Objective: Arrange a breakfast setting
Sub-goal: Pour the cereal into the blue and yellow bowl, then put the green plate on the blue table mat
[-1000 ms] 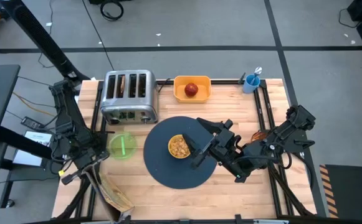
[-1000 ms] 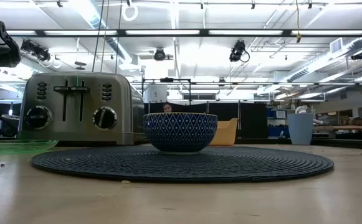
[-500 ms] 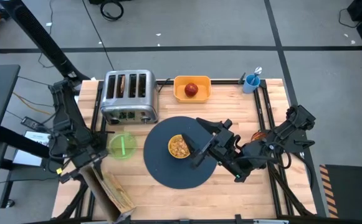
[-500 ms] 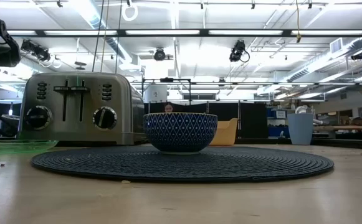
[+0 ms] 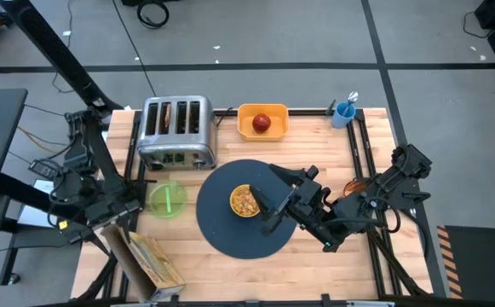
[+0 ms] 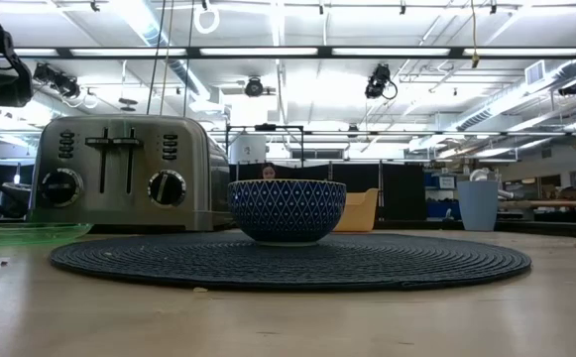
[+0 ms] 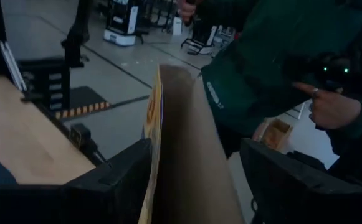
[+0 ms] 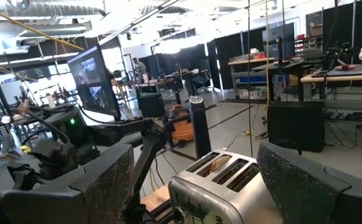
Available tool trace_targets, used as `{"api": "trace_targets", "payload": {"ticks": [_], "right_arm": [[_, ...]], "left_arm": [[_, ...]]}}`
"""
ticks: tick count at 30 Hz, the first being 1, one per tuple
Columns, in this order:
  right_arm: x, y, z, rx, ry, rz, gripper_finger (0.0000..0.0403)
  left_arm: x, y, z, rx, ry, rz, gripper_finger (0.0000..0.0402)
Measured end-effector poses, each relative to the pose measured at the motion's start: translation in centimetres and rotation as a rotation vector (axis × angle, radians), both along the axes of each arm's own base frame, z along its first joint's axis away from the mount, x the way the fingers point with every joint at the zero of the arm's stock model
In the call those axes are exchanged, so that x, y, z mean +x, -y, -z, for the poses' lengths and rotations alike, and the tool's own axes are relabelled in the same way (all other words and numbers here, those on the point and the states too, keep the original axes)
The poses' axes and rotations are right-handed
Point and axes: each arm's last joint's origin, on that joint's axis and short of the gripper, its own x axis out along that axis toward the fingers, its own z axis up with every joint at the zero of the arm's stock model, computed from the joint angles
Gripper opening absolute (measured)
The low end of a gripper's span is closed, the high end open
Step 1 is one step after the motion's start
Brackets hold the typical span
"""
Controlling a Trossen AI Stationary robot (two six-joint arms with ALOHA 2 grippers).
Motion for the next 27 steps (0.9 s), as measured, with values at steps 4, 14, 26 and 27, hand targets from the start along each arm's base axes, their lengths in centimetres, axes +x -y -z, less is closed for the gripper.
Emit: {"api": "trace_targets", "payload": {"ticks": [4,14,26,27], "right_arm": [[0.0,0.0,0.0,-0.001,0.0,-0.003,0.0344],[0.1,-0.1,0.1,-0.023,-0.013,-0.026,0.0344],[1.3,0.8,1.2,-0.056,-0.071,-0.074,0.0339],[1.4,0.9,1.4,-0.056,-0.082,-0.072,0.0339]], "left_arm": [[-0.1,-0.1,-0.5,0.008,0.051,0.004,0.0251],[0.0,-0.2,-1.7,-0.03,0.197,-0.015,0.0251],[0.4,-0.7,-2.8,-0.085,0.224,-0.218,0.0251],[0.4,-0.9,-3.1,-0.088,0.214,-0.26,0.025]]}}
